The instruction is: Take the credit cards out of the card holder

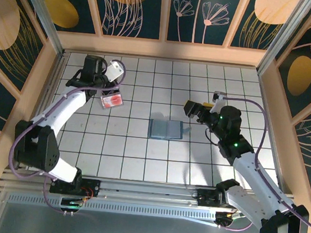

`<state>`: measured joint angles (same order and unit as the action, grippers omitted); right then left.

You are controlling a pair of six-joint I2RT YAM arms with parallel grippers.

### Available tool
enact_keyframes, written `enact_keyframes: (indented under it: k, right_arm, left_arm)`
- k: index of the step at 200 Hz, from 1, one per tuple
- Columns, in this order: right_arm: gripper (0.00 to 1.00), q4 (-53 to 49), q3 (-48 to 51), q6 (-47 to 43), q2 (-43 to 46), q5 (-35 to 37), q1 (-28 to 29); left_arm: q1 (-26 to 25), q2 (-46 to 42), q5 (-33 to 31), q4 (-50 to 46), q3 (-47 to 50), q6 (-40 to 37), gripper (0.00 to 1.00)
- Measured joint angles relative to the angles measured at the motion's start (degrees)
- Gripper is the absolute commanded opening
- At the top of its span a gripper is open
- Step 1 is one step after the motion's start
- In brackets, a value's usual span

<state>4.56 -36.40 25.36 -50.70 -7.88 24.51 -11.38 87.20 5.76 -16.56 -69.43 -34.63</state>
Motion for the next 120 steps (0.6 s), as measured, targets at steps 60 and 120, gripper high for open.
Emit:
enact_keyframes:
  k: [60,120]
  right_arm:
    - [0.99,-4.44,-2.36,0.07,0.94,5.16,0.0]
    - [0.99,-6.34,-2.93,0.48,1.86,8.35,-0.04]
  left_arm:
    - [5.22,10.34,0.66,-5.18,-7.8,-8.81,0.0]
    - [7.15,19.39,1.27,-11.56,-15.3,-14.64,0.0]
